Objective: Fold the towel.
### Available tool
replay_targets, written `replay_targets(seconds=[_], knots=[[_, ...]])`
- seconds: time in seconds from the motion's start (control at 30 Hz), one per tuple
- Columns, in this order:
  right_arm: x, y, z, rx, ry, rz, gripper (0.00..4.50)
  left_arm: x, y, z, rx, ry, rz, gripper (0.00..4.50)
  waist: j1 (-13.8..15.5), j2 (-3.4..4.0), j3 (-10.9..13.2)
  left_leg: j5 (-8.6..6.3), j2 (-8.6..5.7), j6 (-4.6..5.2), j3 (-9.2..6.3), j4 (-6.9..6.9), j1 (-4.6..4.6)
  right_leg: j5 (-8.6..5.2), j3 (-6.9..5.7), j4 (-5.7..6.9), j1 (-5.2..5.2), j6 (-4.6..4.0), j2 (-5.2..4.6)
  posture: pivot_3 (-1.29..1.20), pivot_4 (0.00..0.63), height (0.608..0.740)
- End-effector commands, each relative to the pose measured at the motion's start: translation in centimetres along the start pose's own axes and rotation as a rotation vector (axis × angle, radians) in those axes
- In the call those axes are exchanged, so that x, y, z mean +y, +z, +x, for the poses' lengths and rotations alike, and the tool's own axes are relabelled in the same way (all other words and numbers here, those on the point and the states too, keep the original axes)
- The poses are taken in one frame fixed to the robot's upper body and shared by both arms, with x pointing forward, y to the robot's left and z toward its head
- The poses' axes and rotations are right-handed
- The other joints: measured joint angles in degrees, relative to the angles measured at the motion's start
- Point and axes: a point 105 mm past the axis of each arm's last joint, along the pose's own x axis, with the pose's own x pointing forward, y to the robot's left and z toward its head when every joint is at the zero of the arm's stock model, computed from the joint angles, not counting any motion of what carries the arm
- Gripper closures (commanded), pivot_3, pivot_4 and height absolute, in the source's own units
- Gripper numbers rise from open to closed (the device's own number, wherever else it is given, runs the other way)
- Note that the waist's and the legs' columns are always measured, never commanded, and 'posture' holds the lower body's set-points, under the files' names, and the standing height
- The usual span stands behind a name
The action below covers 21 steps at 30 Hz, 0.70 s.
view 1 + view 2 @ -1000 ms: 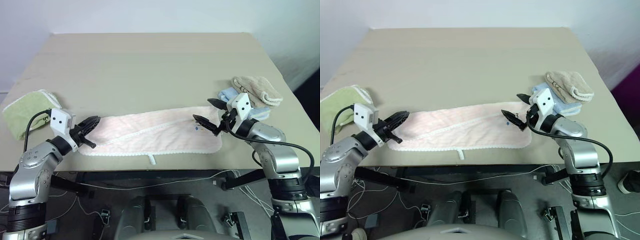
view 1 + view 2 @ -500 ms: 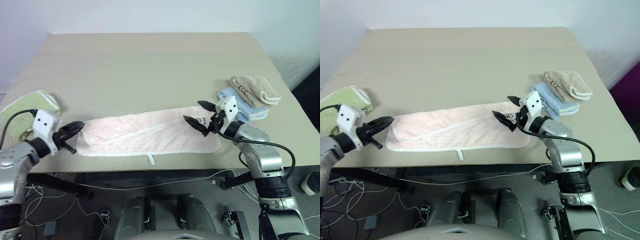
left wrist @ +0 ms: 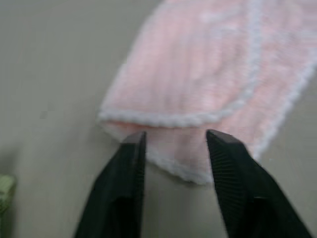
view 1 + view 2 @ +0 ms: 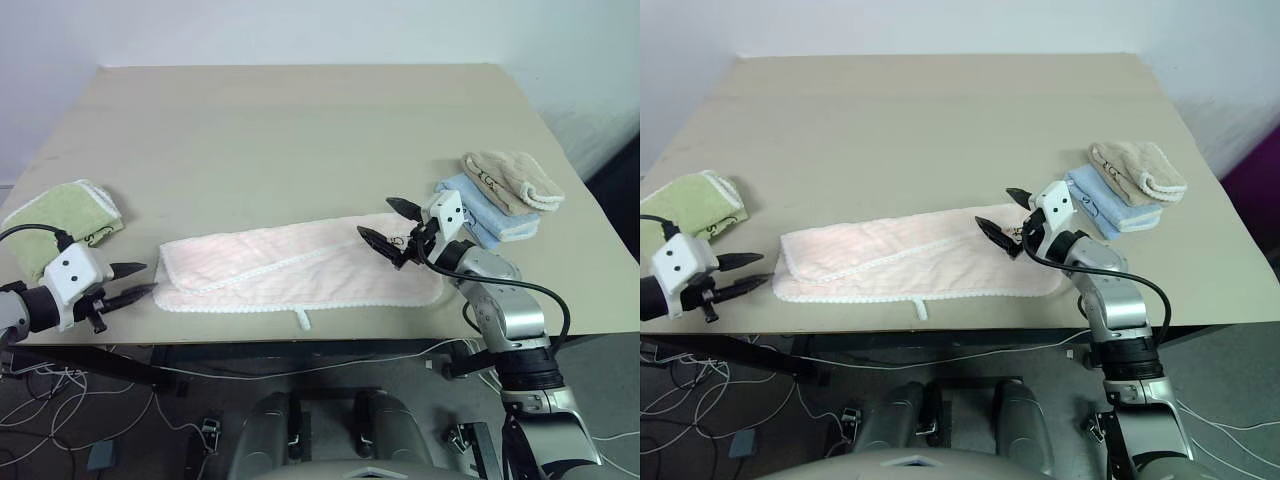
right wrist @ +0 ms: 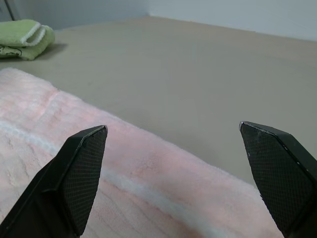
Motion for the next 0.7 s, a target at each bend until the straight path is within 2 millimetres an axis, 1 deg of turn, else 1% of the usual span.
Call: replay_targets(seconds=[0.03, 0.3, 0.53, 0.7], knots=[[0.3, 0.8, 0.2, -0.042, -0.002, -0.021, 0.0, -0.1, 0.3, 0.3, 0.009, -0.083, 0.061, 1.53, 0.0, 0.0, 0.0, 0.0, 0.0, 0.0, 0.0, 0.0, 0.0, 0.0, 0.0, 0.0, -0.01, 0.0, 0.0, 0.0, 0.15, 0.74], [0.9, 0.5, 0.0, -0.057, -0.03, -0.003, 0.0, 0.9, 0.6, 2.3, 0.02, -0.172, 0.155, 1.53, 0.0, 0.0, 0.0, 0.02, -0.02, 0.03, 0.05, 0.0, -0.08, 0.1, 0.0, 0.02, 0.12, 0.17, 0.04, 0.0, 0.15, 0.74], [0.3, 0.8, -0.7, -0.066, -0.08, -0.011, 0.0, 0.4, 0.5, 4.2, 0.028, -0.281, 0.223, 1.53, 0.0, 0.0, 0.0, 0.12, -0.01, 0.2, 0.12, 0.01, -0.09, 0.1, -0.01, 0.04, 0.13, 0.19, 0.26, 0.0, 0.15, 0.74], [0.2, 0.8, -0.9, -0.066, -0.092, -0.015, 0.0, -0.2, 0.6, 5.0, 0.026, -0.353, 0.246, 1.53, 0.1, 0.0, 0.0, 0.12, 0.0, 0.21, 0.14, 0.03, -0.09, 0.09, -0.01, 0.05, 0.14, 0.2, 0.31, 0.0, 0.15, 0.74]])
